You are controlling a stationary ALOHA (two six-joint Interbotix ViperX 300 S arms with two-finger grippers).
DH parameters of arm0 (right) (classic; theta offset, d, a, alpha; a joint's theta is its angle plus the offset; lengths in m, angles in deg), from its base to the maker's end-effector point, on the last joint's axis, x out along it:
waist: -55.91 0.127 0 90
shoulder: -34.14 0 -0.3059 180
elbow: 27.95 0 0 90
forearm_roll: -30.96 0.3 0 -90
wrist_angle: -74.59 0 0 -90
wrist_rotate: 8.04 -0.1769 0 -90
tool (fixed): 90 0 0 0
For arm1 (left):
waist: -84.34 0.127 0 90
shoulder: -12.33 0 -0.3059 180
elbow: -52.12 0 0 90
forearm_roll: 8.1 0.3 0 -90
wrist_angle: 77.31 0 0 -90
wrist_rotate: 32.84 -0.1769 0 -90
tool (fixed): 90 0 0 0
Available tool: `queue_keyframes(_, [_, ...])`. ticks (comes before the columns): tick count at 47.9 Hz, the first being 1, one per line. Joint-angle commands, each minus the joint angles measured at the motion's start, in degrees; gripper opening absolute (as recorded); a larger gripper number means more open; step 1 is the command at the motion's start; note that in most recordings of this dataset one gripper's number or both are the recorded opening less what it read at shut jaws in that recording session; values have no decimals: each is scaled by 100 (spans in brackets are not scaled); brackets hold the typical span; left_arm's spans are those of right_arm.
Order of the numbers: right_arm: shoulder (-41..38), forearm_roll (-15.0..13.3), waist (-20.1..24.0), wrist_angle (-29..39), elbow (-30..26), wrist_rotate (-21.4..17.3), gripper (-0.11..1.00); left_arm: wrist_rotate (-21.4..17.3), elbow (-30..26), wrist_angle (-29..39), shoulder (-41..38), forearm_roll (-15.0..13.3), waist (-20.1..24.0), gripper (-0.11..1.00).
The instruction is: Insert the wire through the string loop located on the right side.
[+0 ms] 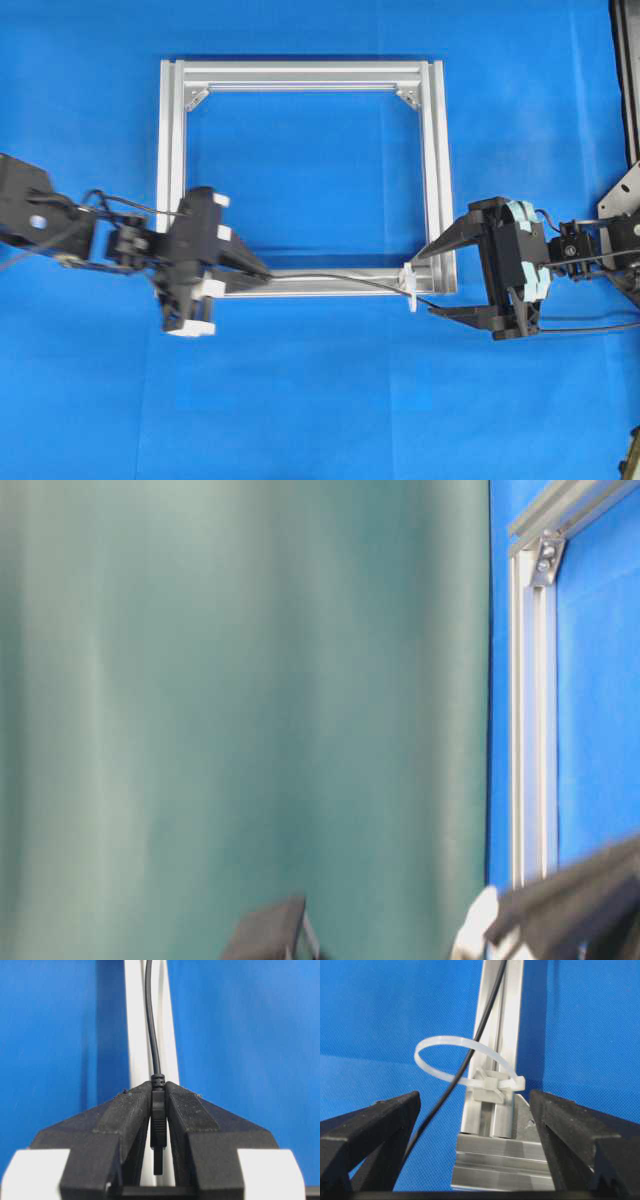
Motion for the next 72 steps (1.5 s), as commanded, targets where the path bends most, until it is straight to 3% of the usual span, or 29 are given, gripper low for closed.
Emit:
queue_keyframes(1, [70,0,-9,-26,-79,9,93,-9,281,-123,448,9,-35,8])
queue_keyframes(13, [79,-9,-9,-26,-79,9,93,0,1204,-220,1257,9,-114,8])
queue_keyframes(23, [70,-18,-9,-18,-79,18,93,0,1916,-220,1951,18,-475,8])
queue_keyframes(57, [79,-26,-9,88,-185,18,93,9,2118,97,2180,9,-519,10])
queue_keyframes(60, [79,-26,-9,158,-220,18,93,9,2153,105,2180,9,-536,20])
queue_keyframes(68, [79,-26,-9,466,-360,18,93,9,2206,105,2180,9,-519,72])
queue_keyframes(72, [97,-26,-9,554,-378,26,93,9,2206,105,2188,9,-519,89])
